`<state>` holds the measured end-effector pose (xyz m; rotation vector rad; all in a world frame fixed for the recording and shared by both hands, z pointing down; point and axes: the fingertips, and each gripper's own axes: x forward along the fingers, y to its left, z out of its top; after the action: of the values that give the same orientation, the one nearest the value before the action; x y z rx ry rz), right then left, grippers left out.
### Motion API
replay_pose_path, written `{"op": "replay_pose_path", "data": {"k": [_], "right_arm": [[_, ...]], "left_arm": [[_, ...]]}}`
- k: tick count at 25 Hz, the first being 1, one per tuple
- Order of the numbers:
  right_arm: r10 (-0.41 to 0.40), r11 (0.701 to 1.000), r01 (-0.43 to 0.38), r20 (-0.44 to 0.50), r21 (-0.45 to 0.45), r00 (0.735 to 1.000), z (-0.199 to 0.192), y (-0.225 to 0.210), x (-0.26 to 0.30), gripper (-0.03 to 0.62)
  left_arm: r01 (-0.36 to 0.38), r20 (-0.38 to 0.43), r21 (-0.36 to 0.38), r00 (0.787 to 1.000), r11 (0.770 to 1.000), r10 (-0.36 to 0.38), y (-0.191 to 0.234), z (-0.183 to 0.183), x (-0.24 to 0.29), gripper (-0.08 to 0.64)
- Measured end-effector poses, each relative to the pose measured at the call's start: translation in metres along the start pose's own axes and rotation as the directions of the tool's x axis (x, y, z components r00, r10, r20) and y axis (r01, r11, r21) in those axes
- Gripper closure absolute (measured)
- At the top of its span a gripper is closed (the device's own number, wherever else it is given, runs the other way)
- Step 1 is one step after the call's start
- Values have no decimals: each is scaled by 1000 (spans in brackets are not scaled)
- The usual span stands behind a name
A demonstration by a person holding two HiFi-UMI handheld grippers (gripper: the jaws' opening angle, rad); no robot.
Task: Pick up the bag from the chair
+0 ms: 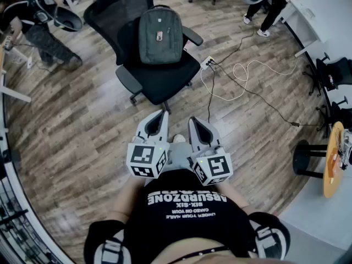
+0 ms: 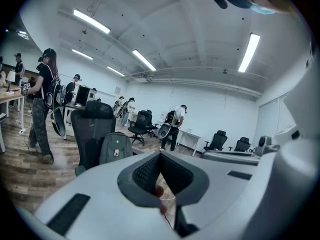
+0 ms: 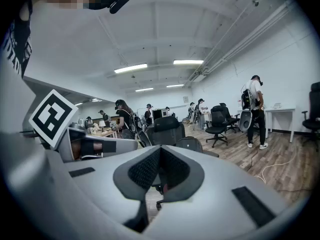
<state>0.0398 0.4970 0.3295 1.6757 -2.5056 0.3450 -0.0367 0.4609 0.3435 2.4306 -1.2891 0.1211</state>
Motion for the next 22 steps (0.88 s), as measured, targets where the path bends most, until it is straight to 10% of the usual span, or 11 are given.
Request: {"op": "replay_pose_path", "data": {"k": [13,22], "right_arm": [[12,995,-1,117,-100,993,70,-82,44,581],[104,989,-89,127,-119,986,63,-108,48,581]], "left_arm": [[-24,90,69,996,997,18,8,71,61,551],[-84,84,36,993,996,81,1,56,87,551]]}}
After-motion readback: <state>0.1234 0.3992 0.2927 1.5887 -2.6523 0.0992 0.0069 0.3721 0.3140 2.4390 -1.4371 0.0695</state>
